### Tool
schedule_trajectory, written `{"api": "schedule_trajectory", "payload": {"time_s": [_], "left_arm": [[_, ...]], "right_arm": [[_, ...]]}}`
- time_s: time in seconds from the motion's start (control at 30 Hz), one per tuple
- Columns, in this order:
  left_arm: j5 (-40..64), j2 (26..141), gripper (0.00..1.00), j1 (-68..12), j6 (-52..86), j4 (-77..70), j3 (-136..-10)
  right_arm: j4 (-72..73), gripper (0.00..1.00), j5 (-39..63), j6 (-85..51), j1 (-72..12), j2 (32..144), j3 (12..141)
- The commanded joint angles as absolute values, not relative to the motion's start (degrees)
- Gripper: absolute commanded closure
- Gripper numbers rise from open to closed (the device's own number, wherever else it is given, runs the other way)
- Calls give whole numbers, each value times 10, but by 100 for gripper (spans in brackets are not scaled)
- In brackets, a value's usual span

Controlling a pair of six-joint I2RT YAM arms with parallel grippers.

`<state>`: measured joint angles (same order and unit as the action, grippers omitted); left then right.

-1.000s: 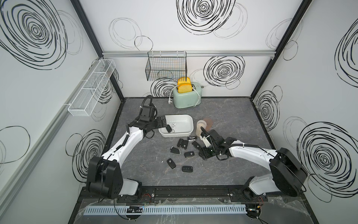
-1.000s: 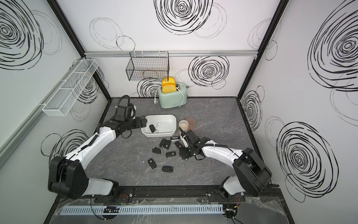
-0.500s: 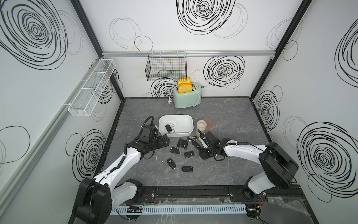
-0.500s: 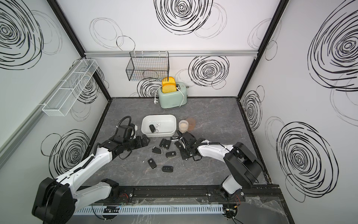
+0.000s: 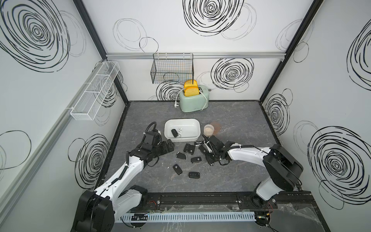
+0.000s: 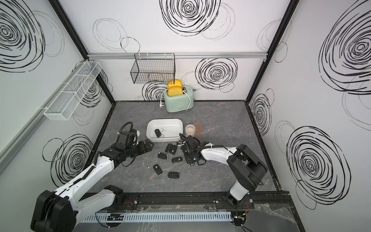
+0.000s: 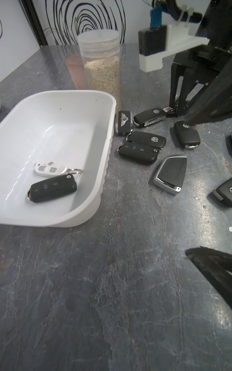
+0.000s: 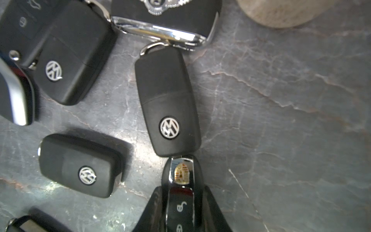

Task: Place the car key into the storage box
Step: Pick up the car key from the center of the board.

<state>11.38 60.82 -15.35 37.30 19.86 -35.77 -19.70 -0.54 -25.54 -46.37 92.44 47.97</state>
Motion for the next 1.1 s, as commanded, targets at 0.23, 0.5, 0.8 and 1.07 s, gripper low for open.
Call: {"api": "schedule_trajectory", "payload": {"time_s": [0.23,0.5,0.8,1.07], "left_arm": [[185,617,2,-100,334,183,-352],[206,597,2,-85,307,195,-339],[231,588,2,-68,302,192,-327],[236,594,2,-58,291,220,-344]], "right_arm": [[-269,77,23,-310,-468,892,554],[-273,76,16,-344,-468,894,644],[-281,76,-24,-312,-463,1009,795],[-293,75,-32,-281,-438,1137,942]]}}
